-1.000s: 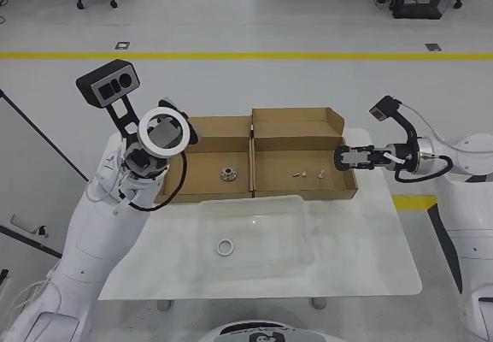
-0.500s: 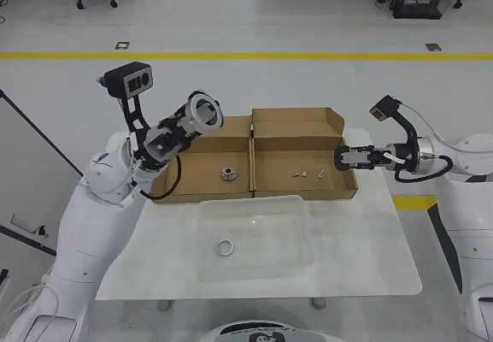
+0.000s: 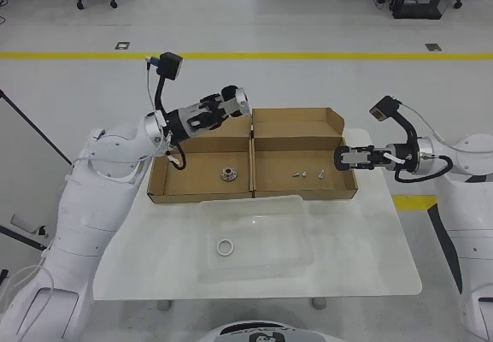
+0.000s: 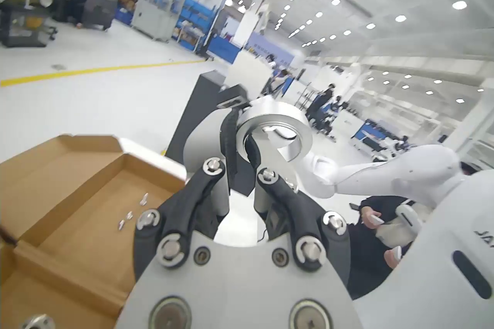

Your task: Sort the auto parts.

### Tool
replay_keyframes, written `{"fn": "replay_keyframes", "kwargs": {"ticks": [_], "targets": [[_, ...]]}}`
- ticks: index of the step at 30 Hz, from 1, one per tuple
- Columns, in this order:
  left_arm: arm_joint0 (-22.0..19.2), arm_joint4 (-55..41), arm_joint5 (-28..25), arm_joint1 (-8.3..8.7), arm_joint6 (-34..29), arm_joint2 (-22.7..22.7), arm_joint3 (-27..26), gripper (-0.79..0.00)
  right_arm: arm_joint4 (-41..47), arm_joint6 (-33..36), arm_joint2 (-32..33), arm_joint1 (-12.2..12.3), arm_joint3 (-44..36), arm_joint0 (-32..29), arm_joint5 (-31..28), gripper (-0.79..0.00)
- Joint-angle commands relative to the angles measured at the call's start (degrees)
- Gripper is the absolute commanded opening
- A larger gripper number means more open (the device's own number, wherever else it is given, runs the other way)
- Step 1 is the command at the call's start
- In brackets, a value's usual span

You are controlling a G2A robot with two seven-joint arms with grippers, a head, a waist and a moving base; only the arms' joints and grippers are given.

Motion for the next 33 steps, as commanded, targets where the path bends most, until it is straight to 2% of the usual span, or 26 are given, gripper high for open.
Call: {"fn": "replay_keyframes", "kwargs": {"ticks": [1,11,17,23,27,33], "targets": [[-0.3,5.9,1.8,0.27,-1.6,0.2,0.3,-0.785,0.0,0.0,0.0,0.0,0.0,0.0,0.0,0.0],[-1.0,22.6,4.7,1.39,-10.6,2.3,1.0,-0.785,0.0,0.0,0.0,0.0,0.0,0.0,0.0,0.0],[-5.7,30.5,4.1,1.02,-13.7,6.5,5.4,-0.785,0.0,0.0,0.0,0.0,0.0,0.0,0.0,0.0],[-14.0,37.5,2.0,-0.85,-16.0,14.5,15.8,-0.785,0.0,0.0,0.0,0.0,0.0,0.0,0.0,0.0],[-19.0,42.7,0.1,-2.8,-17.0,21.0,23.4,-0.785,0.0,0.0,0.0,0.0,0.0,0.0,0.0,0.0],[-23.4,52.1,-2.2,-5.8,-15.9,29.6,32.7,-0.785,0.0,0.0,0.0,0.0,0.0,0.0,0.0,0.0]]}}
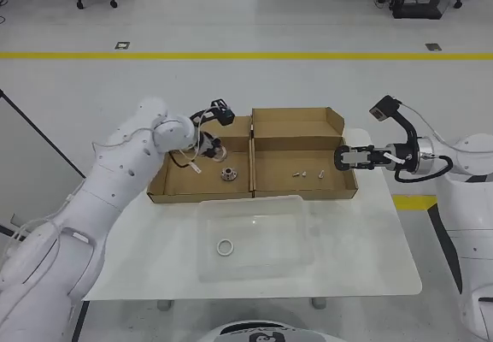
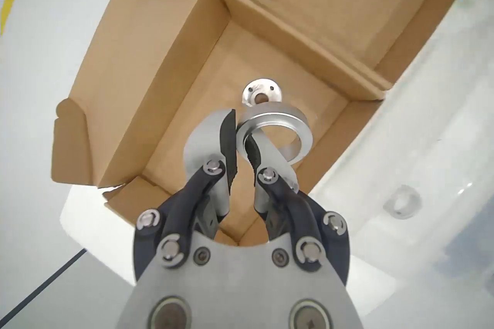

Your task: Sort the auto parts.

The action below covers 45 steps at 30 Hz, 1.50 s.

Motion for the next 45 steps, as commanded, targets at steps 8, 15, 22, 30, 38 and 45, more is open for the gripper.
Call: {"fn": "replay_keyframes", "kwargs": {"ticks": [8,15,22,30,38,45], "targets": [[-2.5,7.6,-1.3,-3.3,5.3,6.6,9.9,-0.785,0.0,0.0,0.0,0.0,0.0,0.0,0.0,0.0],[-3.4,11.0,-2.1,-6.15,8.6,10.4,16.3,-0.785,0.0,0.0,0.0,0.0,0.0,0.0,0.0,0.0],[-4.1,12.9,-1.5,-8.82,13.0,12.5,22.1,-0.785,0.0,0.0,0.0,0.0,0.0,0.0,0.0,0.0],[-4.5,14.7,-0.9,-11.11,17.1,13.8,27.5,-0.785,0.0,0.0,0.0,0.0,0.0,0.0,0.0,0.0],[-5.1,14.9,-1.8,-12.88,18.1,14.1,31.5,-0.474,0.0,0.0,0.0,0.0,0.0,0.0,0.0,0.0],[-6.3,14.5,-2.7,-13.85,18.7,13.6,33.6,-0.031,0.0,0.0,0.0,0.0,0.0,0.0,0.0,0.0]]}}
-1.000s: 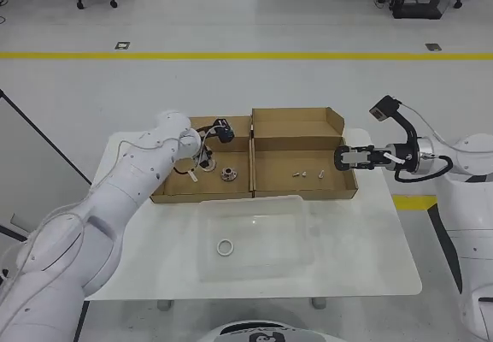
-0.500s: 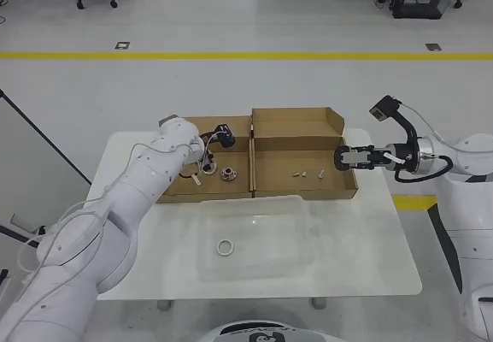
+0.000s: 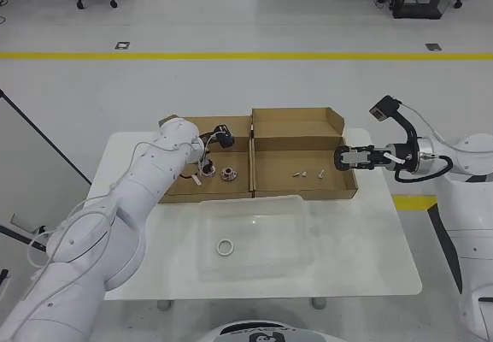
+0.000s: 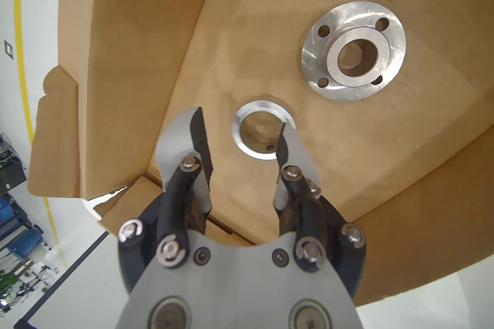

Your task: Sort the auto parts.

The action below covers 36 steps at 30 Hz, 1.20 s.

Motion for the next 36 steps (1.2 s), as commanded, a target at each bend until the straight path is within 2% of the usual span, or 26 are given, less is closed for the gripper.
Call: {"fn": "replay_keyframes", "kwargs": {"ticks": [1,5,10,14,18,20,23,28,31,36], "targets": [[-0.6,0.0,-0.4,-0.14,0.0,-0.2,0.3,0.0,0.0,0.0,0.0,0.0,0.0,0.0,0.0,0.0],[-2.1,-0.8,-0.8,-0.07,1.0,-1.3,0.9,0.0,0.0,0.0,0.0,0.0,0.0,0.0,0.0,0.0],[-4.4,-1.3,-3.6,0.92,1.3,-3.0,-0.5,0.0,0.0,0.0,0.0,0.0,0.0,0.0,0.0,0.0],[-5.5,-3.0,-8.4,2.62,0.1,-5.1,-4.1,0.0,0.0,0.0,0.0,0.0,0.0,0.0,0.0,0.0],[-4.7,-6.0,-12.2,5.06,-5.3,-8.1,-11.0,0.0,0.0,0.0,0.0,0.0,0.0,0.0,0.0,0.0],[-3.3,-9.0,-12.6,6.56,-9.3,-10.3,-16.3,0.0,0.0,0.0,0.0,0.0,0.0,0.0,0.0,0.0],[0.5,-12.5,-10.6,9.39,-17.1,-14.3,-27.8,0.0,0.0,0.0,0.0,0.0,0.0,0.0,0.0,0.0],[11.4,-15.9,-1.0,15.43,-27.5,-20.3,-52.8,0.0,0.0,0.0,0.0,0.0,0.0,0.0,0.0,0.0],[17.3,-16.7,3.4,19.2,-31.9,-23.6,-65.4,0.0,0.0,0.0,0.0,0.0,0.0,0.0,0.0,0.0],[23.8,-19.7,6.6,24.19,-35.1,-25.6,-78.7,0.0,0.0,0.0,0.0,0.0,0.0,0.0,0.0,0.0]]}}
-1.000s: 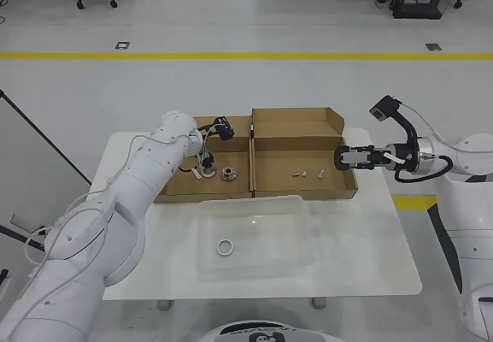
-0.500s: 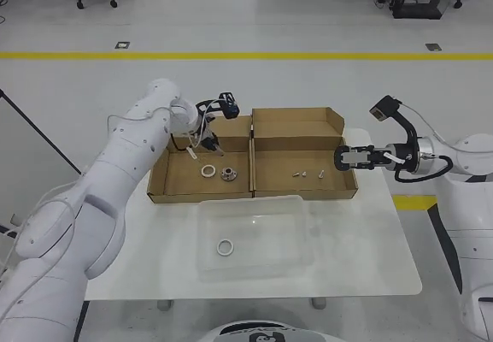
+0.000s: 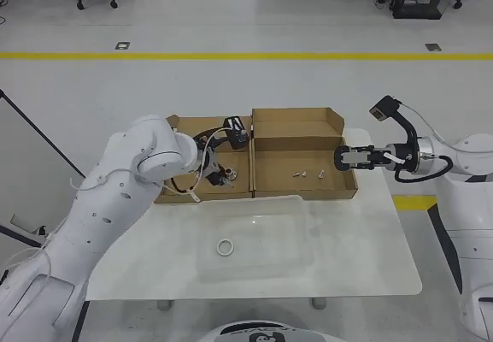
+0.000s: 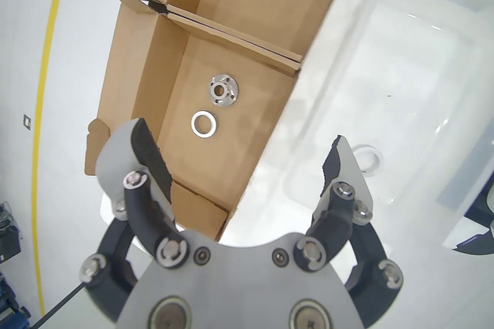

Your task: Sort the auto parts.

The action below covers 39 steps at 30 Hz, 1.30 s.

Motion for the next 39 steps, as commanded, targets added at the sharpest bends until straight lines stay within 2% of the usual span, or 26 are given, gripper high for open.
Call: {"fn": "replay_keyframes", "kwargs": {"ticks": [1,7,11,19,22,25,28,34,39], "targets": [[1.7,-1.2,0.9,1.77,-0.9,0.1,-4.4,0.0,0.0,0.0,0.0,0.0,0.0,0.0,0.0,0.0],[4.5,-5.8,3.1,5.8,-3.1,0.0,-11.8,0.0,0.0,0.0,0.0,0.0,0.0,0.0,0.0,0.0],[5.0,-8.2,4.4,7.41,-4.4,-0.1,-15.8,0.0,0.0,0.0,0.0,0.0,0.0,0.0,0.0,0.0],[5.2,-8.4,4.4,7.4,-4.0,0.0,-15.9,0.0,0.0,0.0,0.0,0.0,0.0,0.0,0.0,0.0],[5.7,-9.8,4.0,7.43,-4.0,1.5,-15.3,0.0,0.0,0.0,0.0,0.0,0.0,0.0,0.0,0.0],[3.6,-13.3,6.8,7.31,-6.7,4.8,-14.2,0.0,0.0,0.0,0.0,0.0,0.0,0.0,0.0,0.0],[-0.2,-17.5,9.0,7.15,-9.0,9.8,-12.9,0.0,0.0,0.0,0.0,0.0,0.0,0.0,0.0,0.0],[-6.5,-22.0,9.6,6.59,-9.6,17.7,-7.5,0.0,0.0,0.0,0.0,0.0,0.0,0.0,0.0,0.0],[-6.8,-21.8,9.7,6.58,-9.7,18.0,-7.2,0.0,0.0,0.0,0.0,0.0,0.0,0.0,0.0,0.0]]}}
